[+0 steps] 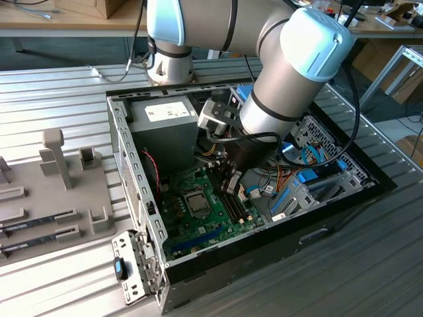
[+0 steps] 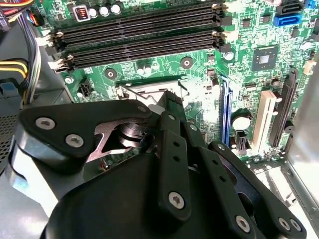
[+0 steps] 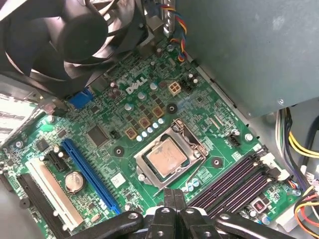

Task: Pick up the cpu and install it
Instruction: 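Install the first cpu locking lever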

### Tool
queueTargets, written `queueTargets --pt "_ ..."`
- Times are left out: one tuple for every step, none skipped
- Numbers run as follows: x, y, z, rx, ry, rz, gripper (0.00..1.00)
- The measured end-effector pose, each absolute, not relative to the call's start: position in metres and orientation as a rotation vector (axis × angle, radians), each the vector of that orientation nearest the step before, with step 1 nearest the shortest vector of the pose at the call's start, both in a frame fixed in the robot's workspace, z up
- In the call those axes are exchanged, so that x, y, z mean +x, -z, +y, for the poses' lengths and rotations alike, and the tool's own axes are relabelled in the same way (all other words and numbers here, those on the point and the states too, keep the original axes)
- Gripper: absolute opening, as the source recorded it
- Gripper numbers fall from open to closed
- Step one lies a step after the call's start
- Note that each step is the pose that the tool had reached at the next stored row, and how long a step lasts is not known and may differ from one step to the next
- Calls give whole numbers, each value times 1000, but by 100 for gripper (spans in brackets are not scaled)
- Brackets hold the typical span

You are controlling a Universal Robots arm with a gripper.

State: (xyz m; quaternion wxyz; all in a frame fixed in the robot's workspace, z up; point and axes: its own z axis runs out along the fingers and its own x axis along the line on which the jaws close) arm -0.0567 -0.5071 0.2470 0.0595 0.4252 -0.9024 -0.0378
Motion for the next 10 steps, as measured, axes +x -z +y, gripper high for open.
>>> queueTargets --pt "-57 -247 -507 1289 119 -2733 11" --pt "-57 -249 -507 1290 125 -2735 11" --pt "-57 -251 -507 1291 130 -2736 11" --pt "-57 -255 -507 1292 137 -2737 11" --pt "-57 -257 -507 1293 141 -2738 11" --pt "-57 -259 -507 1293 144 -2738 11" --pt "-57 -259 -507 1294 148 -2739 11" --pt "-57 -259 -507 1295 153 -2740 11" --pt "-57 -259 -507 1296 161 -2742 11" --pt "-57 -259 -507 1303 201 -2749 11"
